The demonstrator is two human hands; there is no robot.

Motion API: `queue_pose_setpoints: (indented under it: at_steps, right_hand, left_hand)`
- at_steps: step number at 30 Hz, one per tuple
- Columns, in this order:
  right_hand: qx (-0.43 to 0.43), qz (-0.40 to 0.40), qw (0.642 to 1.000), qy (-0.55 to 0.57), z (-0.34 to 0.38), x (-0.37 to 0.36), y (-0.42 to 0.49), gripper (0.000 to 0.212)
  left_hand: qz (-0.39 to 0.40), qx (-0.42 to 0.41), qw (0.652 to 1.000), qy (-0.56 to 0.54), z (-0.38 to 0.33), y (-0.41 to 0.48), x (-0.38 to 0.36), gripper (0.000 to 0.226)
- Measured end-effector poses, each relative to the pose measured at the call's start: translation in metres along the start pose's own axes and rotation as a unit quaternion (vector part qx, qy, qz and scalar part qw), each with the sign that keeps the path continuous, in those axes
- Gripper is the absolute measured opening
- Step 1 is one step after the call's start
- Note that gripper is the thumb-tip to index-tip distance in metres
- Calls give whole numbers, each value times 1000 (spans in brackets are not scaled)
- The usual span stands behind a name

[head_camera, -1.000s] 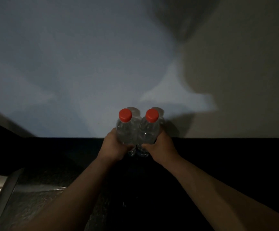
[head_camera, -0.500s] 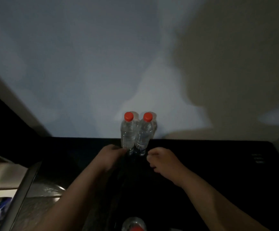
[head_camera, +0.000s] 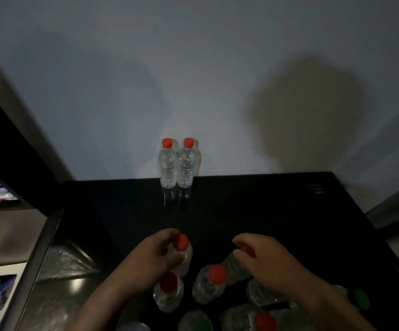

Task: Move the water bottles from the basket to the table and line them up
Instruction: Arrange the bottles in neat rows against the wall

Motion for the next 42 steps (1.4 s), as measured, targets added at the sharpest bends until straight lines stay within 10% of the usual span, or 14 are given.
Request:
queue_pose_setpoints:
  at_steps: [14,42]
  right_hand:
    - [76,11,993,-93,-18,-8,-2,13]
    - [19,-168,985,44,-11,81,154,19]
  left_hand:
    - [-124,47,960,247,-8,21,-10,34]
    - [-263,-62,949,162,-51,107,110,18]
Point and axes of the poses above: each hand's wrist, its own y-axis towards the middle knuckle, its own x-axis out of the back of the hand, z = x × y, the point moved 9 cm from there along y, towards the middle knuckle, and after that the axes turned 12 degrees about -y, right-handed, at the moved point
